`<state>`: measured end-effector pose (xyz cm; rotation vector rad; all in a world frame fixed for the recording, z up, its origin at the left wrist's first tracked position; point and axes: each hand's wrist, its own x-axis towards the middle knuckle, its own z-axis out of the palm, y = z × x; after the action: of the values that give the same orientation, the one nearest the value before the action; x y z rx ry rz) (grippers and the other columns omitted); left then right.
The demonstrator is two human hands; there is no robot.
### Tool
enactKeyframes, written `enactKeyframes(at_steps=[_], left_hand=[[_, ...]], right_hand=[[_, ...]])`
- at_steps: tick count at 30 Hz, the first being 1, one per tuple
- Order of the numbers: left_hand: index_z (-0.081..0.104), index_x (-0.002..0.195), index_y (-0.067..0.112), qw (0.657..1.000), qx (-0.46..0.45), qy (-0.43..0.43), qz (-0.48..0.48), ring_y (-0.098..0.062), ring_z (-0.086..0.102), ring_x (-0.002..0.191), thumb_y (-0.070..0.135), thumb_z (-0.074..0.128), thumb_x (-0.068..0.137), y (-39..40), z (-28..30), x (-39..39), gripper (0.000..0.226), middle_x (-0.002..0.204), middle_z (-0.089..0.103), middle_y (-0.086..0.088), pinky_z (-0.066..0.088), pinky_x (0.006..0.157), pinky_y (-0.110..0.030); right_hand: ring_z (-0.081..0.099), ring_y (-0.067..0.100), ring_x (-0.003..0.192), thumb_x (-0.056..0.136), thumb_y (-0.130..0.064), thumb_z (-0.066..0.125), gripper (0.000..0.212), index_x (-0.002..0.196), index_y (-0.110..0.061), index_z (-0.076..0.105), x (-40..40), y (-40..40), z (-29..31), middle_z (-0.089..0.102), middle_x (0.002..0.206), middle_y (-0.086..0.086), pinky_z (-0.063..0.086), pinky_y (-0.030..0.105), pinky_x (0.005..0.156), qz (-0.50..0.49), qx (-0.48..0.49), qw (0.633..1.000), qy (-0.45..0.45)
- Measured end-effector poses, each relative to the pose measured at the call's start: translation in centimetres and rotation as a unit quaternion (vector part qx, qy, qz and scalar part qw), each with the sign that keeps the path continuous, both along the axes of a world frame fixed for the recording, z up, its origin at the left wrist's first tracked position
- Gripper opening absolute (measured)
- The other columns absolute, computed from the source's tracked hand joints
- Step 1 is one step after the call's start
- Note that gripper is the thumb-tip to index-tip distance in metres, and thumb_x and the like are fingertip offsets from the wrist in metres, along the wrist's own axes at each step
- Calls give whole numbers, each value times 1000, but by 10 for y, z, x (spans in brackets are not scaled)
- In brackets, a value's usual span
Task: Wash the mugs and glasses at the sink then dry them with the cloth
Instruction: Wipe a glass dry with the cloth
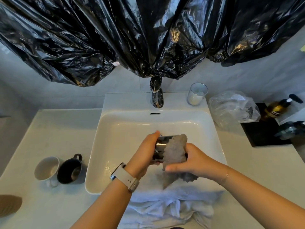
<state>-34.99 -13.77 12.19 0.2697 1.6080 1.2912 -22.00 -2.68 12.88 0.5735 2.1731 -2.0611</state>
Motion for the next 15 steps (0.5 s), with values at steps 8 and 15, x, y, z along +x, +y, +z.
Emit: enactKeyframes(at_steps=[8,15], left_hand=[[59,124,3,994,6,8,107,-35,68,102,38,34,104,4,4,26,47,113,69,-23,57,81,-41],[62,103,19,984,22,127,122,-19,68,86,67,34,78,-9,2,38,61,88,70,3,56,79,-47]], right_hand=[[71,9,92,74,-6,83,46,116,-16,67,2,-7,8,76,100,-4,57,22,76,-47,37,998,22],[69,8,55,79,-32,77,22,92,-14,76,-3,-24,20,75,72,1,49,14,46,-175,-95,979,33]])
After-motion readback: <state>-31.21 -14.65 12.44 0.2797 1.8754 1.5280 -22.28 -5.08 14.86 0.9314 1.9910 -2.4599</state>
